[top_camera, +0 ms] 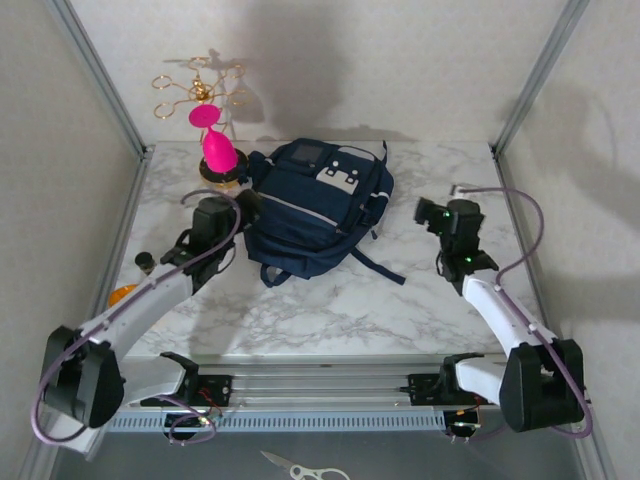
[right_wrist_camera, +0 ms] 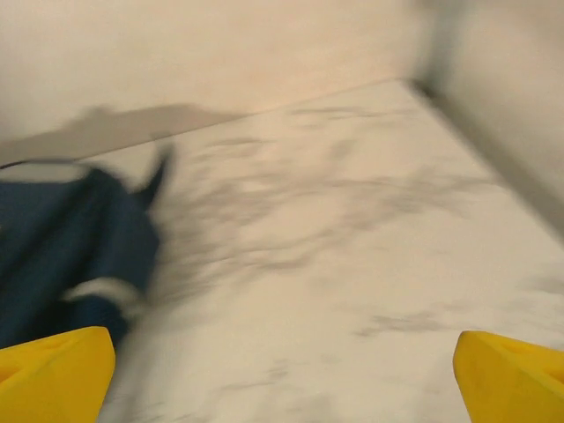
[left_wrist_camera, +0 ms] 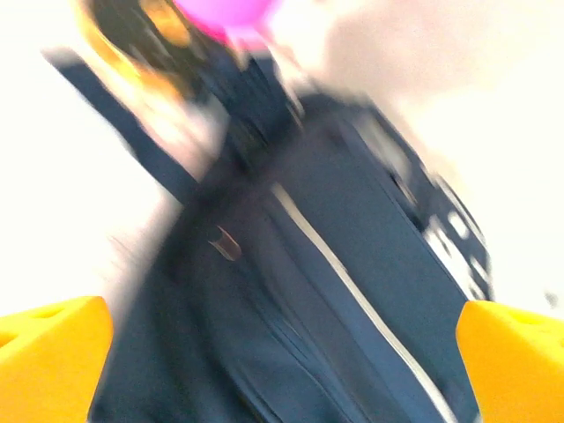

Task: Pack books, pencil case, and school supplies into a backpack

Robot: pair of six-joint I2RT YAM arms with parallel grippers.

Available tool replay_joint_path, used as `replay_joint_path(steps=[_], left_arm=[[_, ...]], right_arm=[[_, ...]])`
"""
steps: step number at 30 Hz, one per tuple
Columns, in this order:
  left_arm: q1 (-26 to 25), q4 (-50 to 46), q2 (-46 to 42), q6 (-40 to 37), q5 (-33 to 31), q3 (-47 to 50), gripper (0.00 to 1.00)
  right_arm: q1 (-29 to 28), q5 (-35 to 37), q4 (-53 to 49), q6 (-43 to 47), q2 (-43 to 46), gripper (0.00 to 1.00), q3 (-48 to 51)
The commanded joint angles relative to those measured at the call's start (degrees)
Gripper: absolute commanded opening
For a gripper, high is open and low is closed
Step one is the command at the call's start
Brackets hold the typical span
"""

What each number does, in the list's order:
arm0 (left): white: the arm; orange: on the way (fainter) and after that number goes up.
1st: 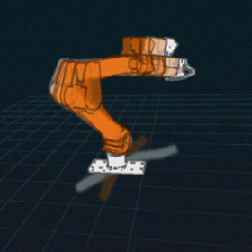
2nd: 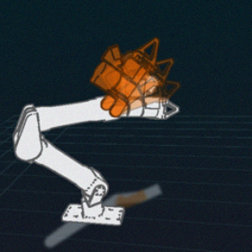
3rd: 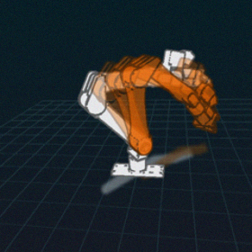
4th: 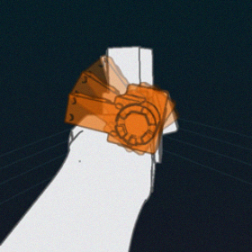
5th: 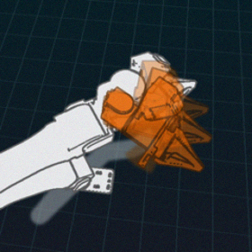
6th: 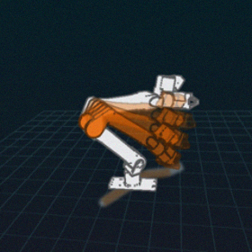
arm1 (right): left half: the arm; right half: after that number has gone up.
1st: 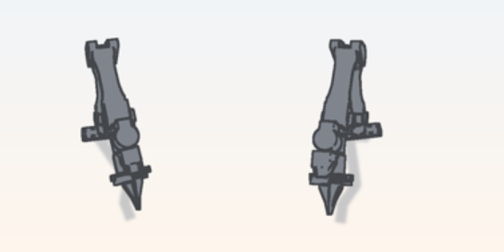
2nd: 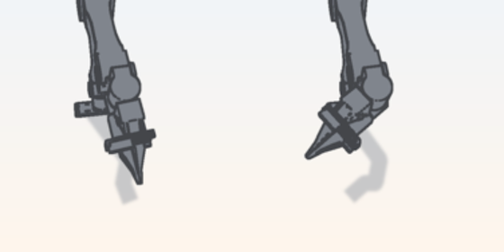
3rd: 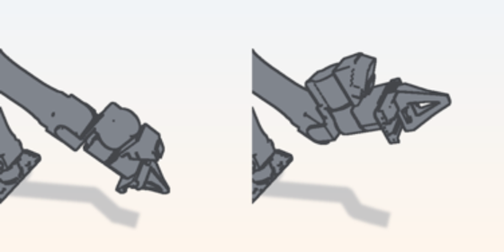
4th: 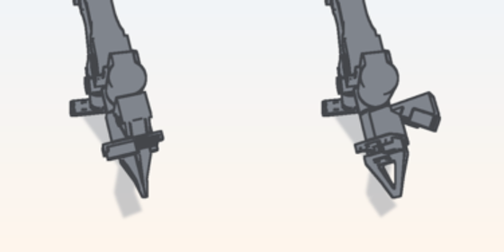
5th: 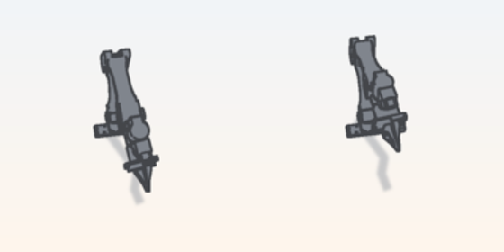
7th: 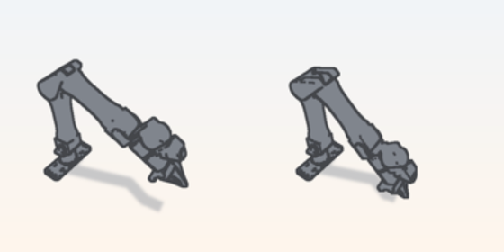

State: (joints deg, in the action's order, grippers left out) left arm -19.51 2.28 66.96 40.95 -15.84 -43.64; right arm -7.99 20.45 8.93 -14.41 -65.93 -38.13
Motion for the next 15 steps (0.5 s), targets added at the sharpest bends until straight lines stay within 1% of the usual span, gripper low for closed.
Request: replay_joint_path(steps=[1, 3, 5, 6, 8, 10, 11, 12, 13, 14, 15], left_arm=[[3.3, 4.7, -1.2, -13.7, -26.5, 7.7, 1.00], [5.2, 18.9, -1.1, -20.8, -26.6, 14.5, 1.00], [7.3, 33.1, 1.1, -25.9, -22.7, 20.4, 1.00], [7.9, 38.4, 2.9, -27.5, -21.4, 22.2, 1.00], [8.8, 50.0, 7.8, -31.6, -17.6, 25.0, 1.00], [8.9, 53.7, 11.7, -36.0, -13.3, 24.8, 1.00], [9.0, 56.0, 13.5, -37.6, -11.7, 24.9, 1.00], [9.1, 59.6, 15.0, -38.7, -10.8, 25.8, 1.00], [9.6, 64.3, 16.4, -39.2, -9.7, 27.5, 1.00], [10.6, 65.1, 16.8, -38.6, -7.4, 28.4, 1.00], [11.5, 68.1, 17.4, -38.7, -3.6, 29.8, 1.00]], right_arm=[[6.5, 8.9, 7.0, -2.0, -0.6, 0.99, 6.3], [9.6, 6.5, 15.9, 0.6, -2.5, 0.99, 10.6], [11.1, 5.2, 24.5, 3.3, -6.0, 0.99, 13.7], [11.6, 3.1, 28.3, 4.1, -7.8, 0.99, 14.8], [12.3, -3.6, 36.8, 6.1, -11.4, 0.99, 17.1], [12.4, -9.9, 45.1, 7.1, -14.3, 0.99, 19.5], [12.5, -13.7, 46.9, 7.6, -15.5, 0.99, 19.4], [12.5, -16.0, 45.6, 7.8, -16.3, 0.99, 18.1], [12.5, -18.4, 46.4, 7.8, -17.4, 0.99, 17.7], [12.5, -21.0, 48.7, 7.8, -18.1, 0.99, 18.2], [12.5, -25.1, 53.7, 9.3, -18.7, 0.99, 20.3]])
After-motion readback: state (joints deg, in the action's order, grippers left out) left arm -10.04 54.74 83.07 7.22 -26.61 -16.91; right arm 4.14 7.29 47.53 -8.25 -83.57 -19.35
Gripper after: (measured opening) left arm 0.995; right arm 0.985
